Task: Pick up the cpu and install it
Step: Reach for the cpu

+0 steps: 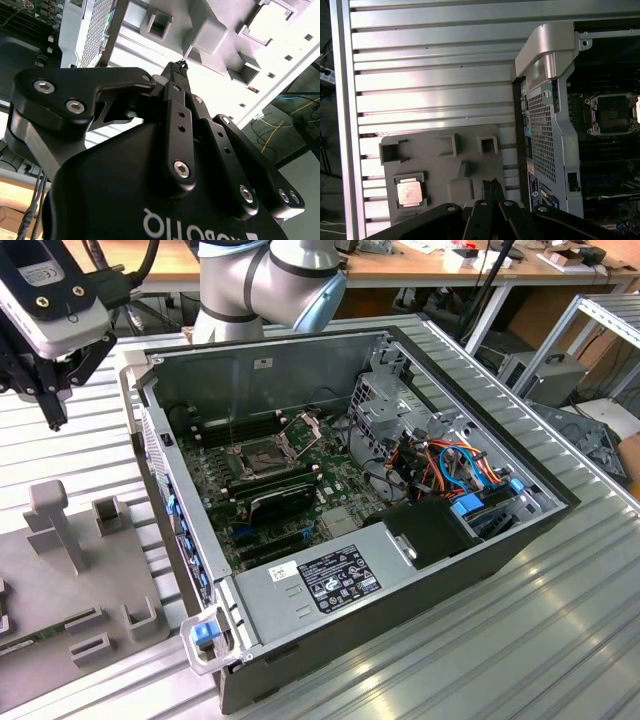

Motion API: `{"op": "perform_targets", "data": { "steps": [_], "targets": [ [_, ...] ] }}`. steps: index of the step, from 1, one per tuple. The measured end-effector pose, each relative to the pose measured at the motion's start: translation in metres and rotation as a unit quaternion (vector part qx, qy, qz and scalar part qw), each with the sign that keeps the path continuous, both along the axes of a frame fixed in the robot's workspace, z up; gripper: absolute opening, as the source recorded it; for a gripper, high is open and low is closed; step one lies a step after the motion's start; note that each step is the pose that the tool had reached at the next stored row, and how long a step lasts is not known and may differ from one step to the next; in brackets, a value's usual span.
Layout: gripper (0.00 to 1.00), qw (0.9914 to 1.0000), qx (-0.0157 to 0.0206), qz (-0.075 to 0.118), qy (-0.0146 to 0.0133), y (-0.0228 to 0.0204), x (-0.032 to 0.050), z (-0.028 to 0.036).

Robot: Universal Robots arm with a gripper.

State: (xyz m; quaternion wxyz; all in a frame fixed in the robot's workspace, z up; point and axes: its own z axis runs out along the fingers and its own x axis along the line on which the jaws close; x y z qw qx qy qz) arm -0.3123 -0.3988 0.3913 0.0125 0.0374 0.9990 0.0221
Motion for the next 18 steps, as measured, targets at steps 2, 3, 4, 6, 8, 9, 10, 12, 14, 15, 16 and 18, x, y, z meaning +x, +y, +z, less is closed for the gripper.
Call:
{"op": "perform_targets", "data": {
  "steps": [2,3,4,6,8,9,10,12,14,15,16,18],
  "targets": [
    [0.11,1.00000,0.0000,0.000,0.0000,0.0000,-0.0011,0.0000],
    [0.11,1.00000,0.0000,0.000,0.0000,0.0000,-0.0016,0.0000],
    [0.11,1.00000,0.0000,0.000,0.0000,0.0000,-0.0020,-0.0001],
    [0.11,1.00000,0.0000,0.000,0.0000,0.0000,-0.0030,-0.0001],
    [0.11,1.00000,0.0000,0.000,0.0000,0.0000,-0.0041,-0.0001],
    [0.11,1.00000,0.0000,0.000,0.0000,0.0000,-0.0048,-0.0001],
    [0.11,1.00000,0.0000,0.000,0.0000,0.0000,-0.0056,-0.0001],
    [0.11,1.00000,0.0000,0.000,0.0000,0.0000,-0.0071,-0.0002],
    [0.11,1.00000,0.0000,0.000,0.0000,0.0000,-0.0080,-0.0002],
    [0.11,1.00000,0.0000,0.000,0.0000,0.0000,-0.0083,-0.0002],
    [0.11,1.00000,0.0000,0.000,0.0000,0.0000,-0.0086,-0.0002],
    [0.11,1.00000,0.0000,0.000,0.0000,0.0000,-0.0095,-0.0003]
  ]
}}
